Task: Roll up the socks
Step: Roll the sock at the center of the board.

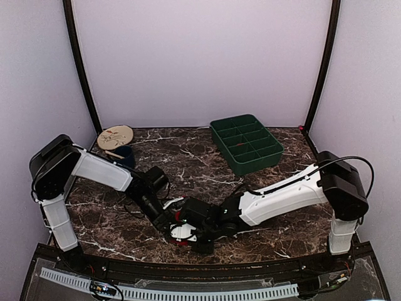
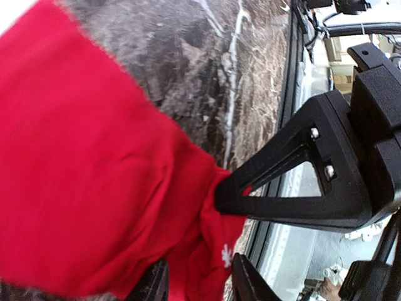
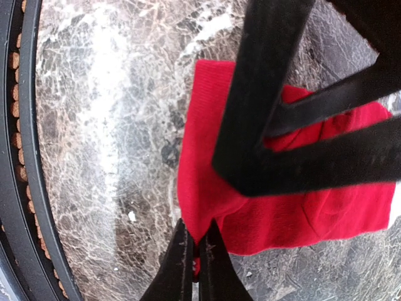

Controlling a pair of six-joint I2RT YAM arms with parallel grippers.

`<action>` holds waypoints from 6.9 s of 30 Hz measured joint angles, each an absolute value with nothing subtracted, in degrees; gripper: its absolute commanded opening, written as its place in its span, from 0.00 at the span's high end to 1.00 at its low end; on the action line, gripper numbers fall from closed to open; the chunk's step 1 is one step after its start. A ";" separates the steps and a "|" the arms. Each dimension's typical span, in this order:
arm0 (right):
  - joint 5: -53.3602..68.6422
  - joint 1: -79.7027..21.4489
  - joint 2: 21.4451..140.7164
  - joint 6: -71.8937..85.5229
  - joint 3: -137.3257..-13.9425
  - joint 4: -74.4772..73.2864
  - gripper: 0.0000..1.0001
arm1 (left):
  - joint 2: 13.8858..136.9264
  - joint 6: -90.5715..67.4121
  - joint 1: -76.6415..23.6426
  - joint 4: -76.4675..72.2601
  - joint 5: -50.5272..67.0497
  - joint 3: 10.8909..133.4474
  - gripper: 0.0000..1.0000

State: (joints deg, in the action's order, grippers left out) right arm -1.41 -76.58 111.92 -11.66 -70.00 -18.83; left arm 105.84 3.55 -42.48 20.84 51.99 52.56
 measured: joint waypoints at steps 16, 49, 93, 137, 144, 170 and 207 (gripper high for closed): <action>0.93 -75.61 112.25 -10.15 -71.42 -21.26 1.00 | 92.77 -3.86 -40.97 10.74 37.98 41.06 0.62; 34.89 -62.13 124.51 -7.86 -88.09 -40.99 1.00 | 59.88 -4.78 -53.82 -8.14 6.04 23.92 0.74; 46.52 -58.81 129.23 -9.19 -91.15 -47.92 1.00 | 83.57 7.88 -67.79 -1.19 3.81 35.55 0.56; 48.25 -57.52 127.92 -8.58 -87.79 -47.11 0.85 | 92.27 12.56 -67.77 3.75 6.85 42.83 1.00; 48.29 -56.69 125.56 -6.52 -84.44 -44.27 0.82 | 93.71 12.36 -66.98 5.39 9.13 44.80 1.00; 41.58 -53.39 109.16 6.63 -67.18 -24.12 0.79 | 99.07 12.40 -56.55 16.88 27.00 52.64 1.00; 1.39 -72.01 91.59 1.10 -51.29 -11.97 0.70 | 115.09 13.28 -48.36 33.01 55.94 63.77 1.00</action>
State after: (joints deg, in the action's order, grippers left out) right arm 1.39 -72.01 91.59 1.10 -51.29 -11.97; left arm 115.09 13.28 -48.36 33.01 55.94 63.77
